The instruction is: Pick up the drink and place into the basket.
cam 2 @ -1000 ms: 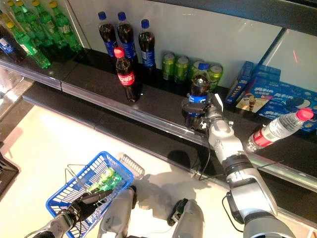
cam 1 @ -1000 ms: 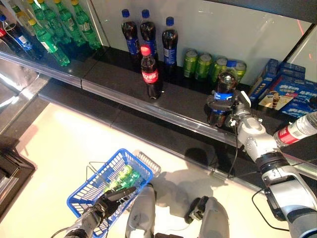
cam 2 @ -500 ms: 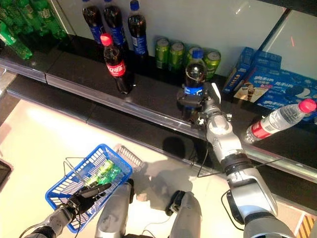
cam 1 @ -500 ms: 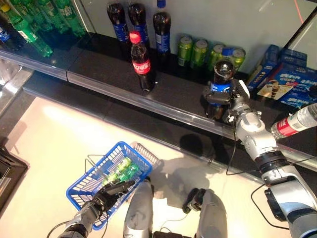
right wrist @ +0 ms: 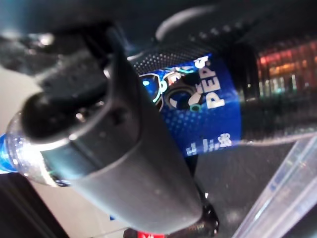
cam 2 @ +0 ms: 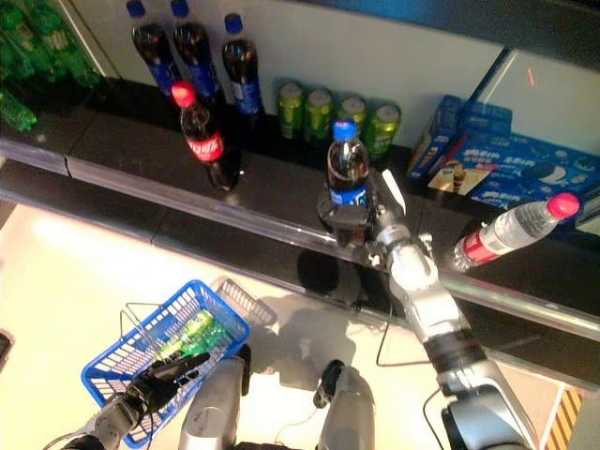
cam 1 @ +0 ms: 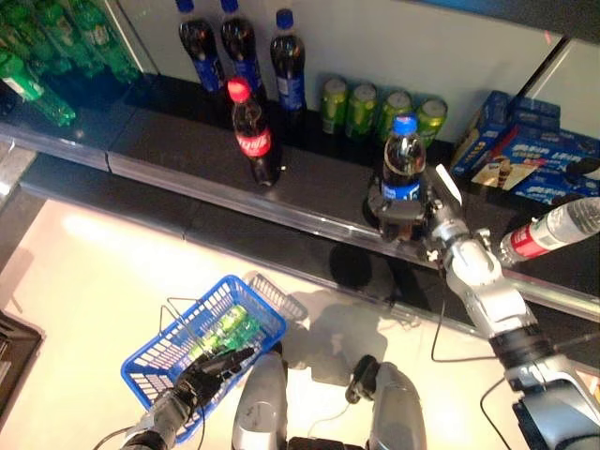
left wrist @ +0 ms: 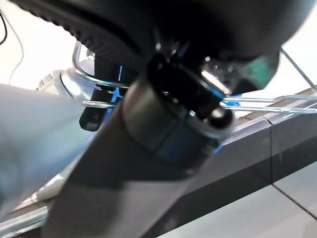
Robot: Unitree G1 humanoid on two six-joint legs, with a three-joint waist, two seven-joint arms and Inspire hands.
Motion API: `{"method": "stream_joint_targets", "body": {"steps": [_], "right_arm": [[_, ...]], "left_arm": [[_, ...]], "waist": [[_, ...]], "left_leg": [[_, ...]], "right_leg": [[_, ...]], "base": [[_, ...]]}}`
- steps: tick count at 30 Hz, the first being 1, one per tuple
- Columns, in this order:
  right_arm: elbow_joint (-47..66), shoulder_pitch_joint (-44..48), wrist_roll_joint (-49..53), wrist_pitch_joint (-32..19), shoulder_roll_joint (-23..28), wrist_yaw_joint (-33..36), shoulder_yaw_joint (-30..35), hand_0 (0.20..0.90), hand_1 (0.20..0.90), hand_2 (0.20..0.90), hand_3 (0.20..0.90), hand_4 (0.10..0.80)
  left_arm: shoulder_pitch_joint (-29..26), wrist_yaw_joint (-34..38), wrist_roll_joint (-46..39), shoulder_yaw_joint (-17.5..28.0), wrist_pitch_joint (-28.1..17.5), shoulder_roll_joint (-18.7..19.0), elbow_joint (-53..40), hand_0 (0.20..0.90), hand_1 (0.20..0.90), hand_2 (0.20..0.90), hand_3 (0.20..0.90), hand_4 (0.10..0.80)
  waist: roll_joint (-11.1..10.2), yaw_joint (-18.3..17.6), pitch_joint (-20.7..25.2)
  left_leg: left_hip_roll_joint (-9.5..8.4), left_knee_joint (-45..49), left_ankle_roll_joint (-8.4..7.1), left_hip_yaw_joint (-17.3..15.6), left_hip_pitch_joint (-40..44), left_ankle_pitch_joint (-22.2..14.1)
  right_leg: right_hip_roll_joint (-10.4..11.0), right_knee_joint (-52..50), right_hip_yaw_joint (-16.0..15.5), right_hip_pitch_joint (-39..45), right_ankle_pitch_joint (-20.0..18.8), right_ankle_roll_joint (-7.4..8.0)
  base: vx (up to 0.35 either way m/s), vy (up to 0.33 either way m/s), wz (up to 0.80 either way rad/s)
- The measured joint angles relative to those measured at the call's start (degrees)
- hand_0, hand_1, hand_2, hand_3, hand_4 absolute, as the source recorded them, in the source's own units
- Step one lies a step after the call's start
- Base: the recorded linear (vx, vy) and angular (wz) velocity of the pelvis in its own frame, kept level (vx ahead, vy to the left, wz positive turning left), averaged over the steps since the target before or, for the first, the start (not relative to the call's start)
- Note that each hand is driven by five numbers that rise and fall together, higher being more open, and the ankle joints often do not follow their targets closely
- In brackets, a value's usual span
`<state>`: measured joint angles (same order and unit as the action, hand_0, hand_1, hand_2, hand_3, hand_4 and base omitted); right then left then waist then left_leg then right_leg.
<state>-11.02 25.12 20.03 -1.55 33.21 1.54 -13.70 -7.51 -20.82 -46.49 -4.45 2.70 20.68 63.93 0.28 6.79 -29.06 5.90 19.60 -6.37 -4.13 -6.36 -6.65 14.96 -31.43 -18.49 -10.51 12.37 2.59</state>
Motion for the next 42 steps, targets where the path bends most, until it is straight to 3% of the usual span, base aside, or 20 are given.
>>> {"method": "stream_joint_targets", "body": {"steps": [7, 14, 21, 32, 37, 42], "right_arm": [[3.60, -6.60, -2.07, 0.05, 0.33, -2.90, 4.77, 0.300, 0.300, 0.300, 0.200, 0.100], [5.35, -9.52, -1.99, -0.60, 0.37, -6.09, 8.42, 0.300, 0.300, 0.300, 0.200, 0.100], [7.59, -12.68, -1.70, -1.59, 0.04, -10.46, 8.38, 0.300, 0.300, 0.300, 0.200, 0.100], [7.66, -12.64, 0.21, -1.66, -0.30, -12.68, 8.29, 0.300, 0.300, 0.300, 0.200, 0.100], [7.67, -12.65, 0.41, -1.65, -1.85, -12.65, 8.22, 0.300, 0.300, 0.300, 0.200, 0.100], [7.67, -12.61, 0.43, -1.65, -2.35, -12.46, 7.95, 0.300, 0.300, 0.300, 0.200, 0.100]], "left_arm": [[1.36, 0.73, 6.24, 1.09, 0.44, -0.52, -0.34, 0.300, 0.300, 0.300, 0.200, 0.100], [4.29, 0.82, 6.84, 1.67, 0.59, -4.26, -0.39, 0.300, 0.300, 0.300, 0.200, 0.100], [6.28, 0.82, 6.12, 3.37, 0.71, -5.54, -1.00, 0.300, 0.300, 0.300, 0.200, 0.100], [6.06, 0.82, 0.04, 3.57, 0.67, -6.75, -2.24, 0.300, 0.300, 0.300, 0.200, 0.100], [7.95, 1.15, -3.64, 5.35, 0.64, -7.90, -6.99, 0.300, 0.300, 0.300, 0.200, 0.100], [8.35, 1.34, -5.75, 5.55, 0.60, -7.97, -11.77, 0.300, 0.300, 0.300, 0.200, 0.100]], "waist": [[0.14, -1.67, 1.79], [-0.17, -2.71, 7.94], [-2.22, -2.58, 12.94], [-2.28, -2.07, 13.22], [-2.29, -0.59, 13.23], [-2.29, 1.46, 13.23]], "left_leg": [[0.59, -14.52, 0.97, -1.88, 8.19, 5.66], [-1.00, -20.82, 1.97, -3.55, 12.35, 6.70], [-1.12, -22.82, 1.87, -4.96, 13.39, 6.88], [-1.33, -22.82, 2.00, -4.47, 13.30, 7.48], [-1.53, -23.15, 2.07, -2.96, 13.08, 8.03], [-2.17, -24.33, 2.24, 0.57, 11.71, 9.92]], "right_leg": [[-3.28, 17.17, -0.05, 9.13, -7.29, 2.20], [-4.20, 32.09, -0.11, 17.22, -13.30, 4.58], [-4.86, 36.25, 0.03, 19.40, -14.44, 4.87], [-5.08, 36.25, -0.27, 19.69, -14.57, 4.72], [-5.28, 36.26, -1.54, 20.30, -14.56, 4.72], [-4.86, 36.27, -1.59, 20.58, -14.43, 4.87]], "base": [[0.088, 0.014, 0.00], [-0.004, -0.002, 0.03], [-0.016, -0.017, 0.01], [-0.022, 0.000, 0.02], [-0.025, 0.005, 0.17], [-0.012, 0.015, 0.33]]}}
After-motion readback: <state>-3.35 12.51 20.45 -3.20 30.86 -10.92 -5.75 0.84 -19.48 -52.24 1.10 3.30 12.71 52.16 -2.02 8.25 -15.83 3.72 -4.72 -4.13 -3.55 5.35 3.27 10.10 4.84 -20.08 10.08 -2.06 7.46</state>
